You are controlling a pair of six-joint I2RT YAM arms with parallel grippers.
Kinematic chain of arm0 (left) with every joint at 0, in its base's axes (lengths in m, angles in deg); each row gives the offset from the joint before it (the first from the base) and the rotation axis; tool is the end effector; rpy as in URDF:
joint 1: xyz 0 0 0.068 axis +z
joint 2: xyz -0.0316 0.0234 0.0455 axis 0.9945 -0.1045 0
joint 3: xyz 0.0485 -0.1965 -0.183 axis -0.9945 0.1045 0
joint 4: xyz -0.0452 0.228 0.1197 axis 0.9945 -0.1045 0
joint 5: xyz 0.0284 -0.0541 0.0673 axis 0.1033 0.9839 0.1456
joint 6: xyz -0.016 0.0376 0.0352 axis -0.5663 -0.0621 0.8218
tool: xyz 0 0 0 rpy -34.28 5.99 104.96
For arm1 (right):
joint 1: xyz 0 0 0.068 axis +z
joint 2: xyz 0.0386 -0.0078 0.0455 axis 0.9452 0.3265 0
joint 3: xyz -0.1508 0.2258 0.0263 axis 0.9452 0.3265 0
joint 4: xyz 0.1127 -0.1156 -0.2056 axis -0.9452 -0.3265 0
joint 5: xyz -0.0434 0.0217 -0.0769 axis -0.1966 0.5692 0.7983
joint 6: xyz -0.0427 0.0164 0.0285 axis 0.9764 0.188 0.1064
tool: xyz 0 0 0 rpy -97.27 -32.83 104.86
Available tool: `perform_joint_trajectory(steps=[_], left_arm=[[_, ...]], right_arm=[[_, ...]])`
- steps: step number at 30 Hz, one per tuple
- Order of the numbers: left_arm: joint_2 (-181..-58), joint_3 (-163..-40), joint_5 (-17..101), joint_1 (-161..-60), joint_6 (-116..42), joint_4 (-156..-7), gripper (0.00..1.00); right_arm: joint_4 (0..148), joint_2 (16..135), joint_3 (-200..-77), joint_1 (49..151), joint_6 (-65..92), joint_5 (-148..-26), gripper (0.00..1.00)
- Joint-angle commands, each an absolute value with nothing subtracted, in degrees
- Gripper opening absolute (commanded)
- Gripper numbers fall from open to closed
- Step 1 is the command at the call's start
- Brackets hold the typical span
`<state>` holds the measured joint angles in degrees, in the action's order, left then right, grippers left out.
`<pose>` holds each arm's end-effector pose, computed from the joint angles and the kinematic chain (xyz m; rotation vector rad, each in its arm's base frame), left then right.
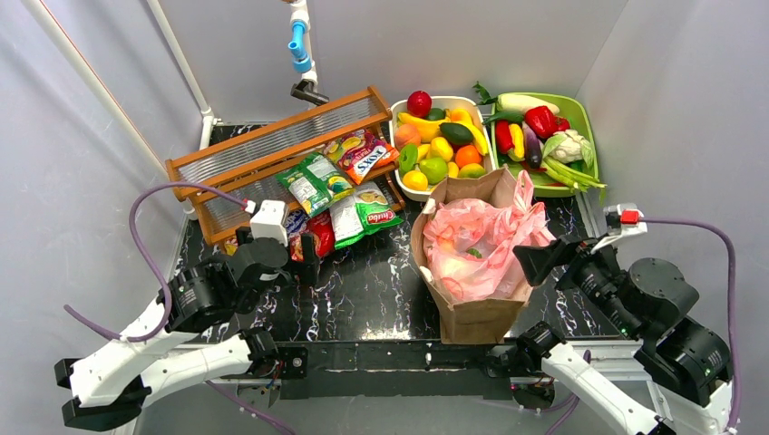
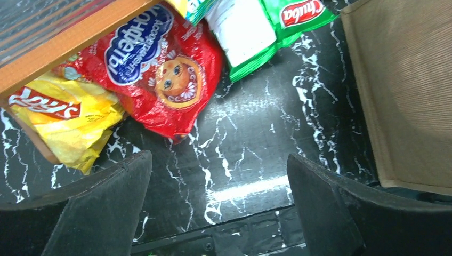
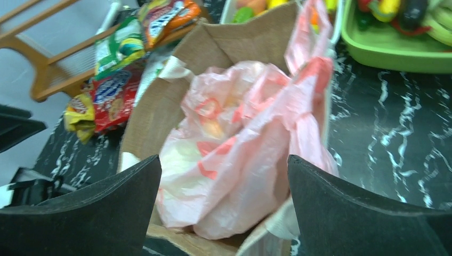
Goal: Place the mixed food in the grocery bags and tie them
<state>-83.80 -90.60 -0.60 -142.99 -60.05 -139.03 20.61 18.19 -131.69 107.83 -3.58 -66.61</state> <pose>0.0738 -0.0836 0.3705 0.0997 2.0654 -0.3612 0.0179 0.0033 0.4197 -0.0247 1.7567 0.5831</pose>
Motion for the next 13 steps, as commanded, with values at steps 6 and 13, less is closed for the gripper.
perform_joint_trajectory(steps=[6,13], left_arm=[[-73.76,-81.4,-6.71,-142.71,-58.46,-141.28,0.98],[-65.31,-79.22,-9.26,-142.71,-59.61,-142.17,0.98]], right_arm=[[16.88,10.5,-127.05,108.04,-5.5,-59.22,0.94],[20.75,10.27,-126.41,108.03,-6.55,-60.72,0.95]])
